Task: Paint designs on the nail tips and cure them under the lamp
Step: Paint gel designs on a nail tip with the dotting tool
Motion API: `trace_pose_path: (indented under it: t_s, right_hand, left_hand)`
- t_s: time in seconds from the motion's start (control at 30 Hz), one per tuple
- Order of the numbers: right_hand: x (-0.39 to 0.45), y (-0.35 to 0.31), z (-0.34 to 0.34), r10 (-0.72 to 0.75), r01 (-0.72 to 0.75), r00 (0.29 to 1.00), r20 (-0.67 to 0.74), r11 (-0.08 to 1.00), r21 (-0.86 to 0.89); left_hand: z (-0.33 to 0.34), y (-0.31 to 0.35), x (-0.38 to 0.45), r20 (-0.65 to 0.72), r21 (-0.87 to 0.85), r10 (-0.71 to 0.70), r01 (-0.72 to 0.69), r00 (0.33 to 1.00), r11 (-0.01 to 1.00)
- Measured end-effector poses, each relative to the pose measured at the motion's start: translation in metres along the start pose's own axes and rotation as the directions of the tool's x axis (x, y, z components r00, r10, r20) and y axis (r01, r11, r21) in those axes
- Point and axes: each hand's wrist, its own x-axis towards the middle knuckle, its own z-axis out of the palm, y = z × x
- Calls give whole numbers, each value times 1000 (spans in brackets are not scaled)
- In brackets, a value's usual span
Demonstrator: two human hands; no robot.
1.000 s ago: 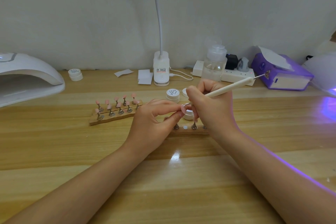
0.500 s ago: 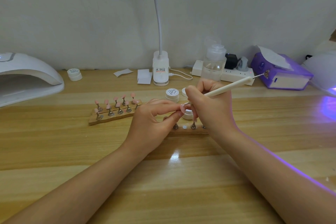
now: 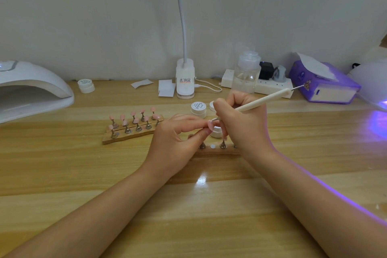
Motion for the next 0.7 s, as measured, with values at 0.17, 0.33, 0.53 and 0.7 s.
trace_pose_path:
  t_s: [0.17, 0.33, 0.53, 0.7]
  right_hand:
    - [2, 1, 0, 23, -21, 999, -32, 998, 62]
    - [4, 2, -1, 56, -51, 997, -45, 994, 100]
    - [3, -1, -2, 2, -1, 1000, -19, 998, 61]
    - [2, 1, -2, -31, 31, 1000, 5, 998, 50]
  left_hand:
    - [0, 0, 1, 6, 3, -11, 11, 1000, 1000]
    - [0, 1, 0, 6, -8, -17, 17, 1000, 1000]
    - [0, 0, 0, -11, -14, -2, 2, 1000, 1000]
    - [0, -2, 1, -12, -6, 2, -2, 1000, 1000]
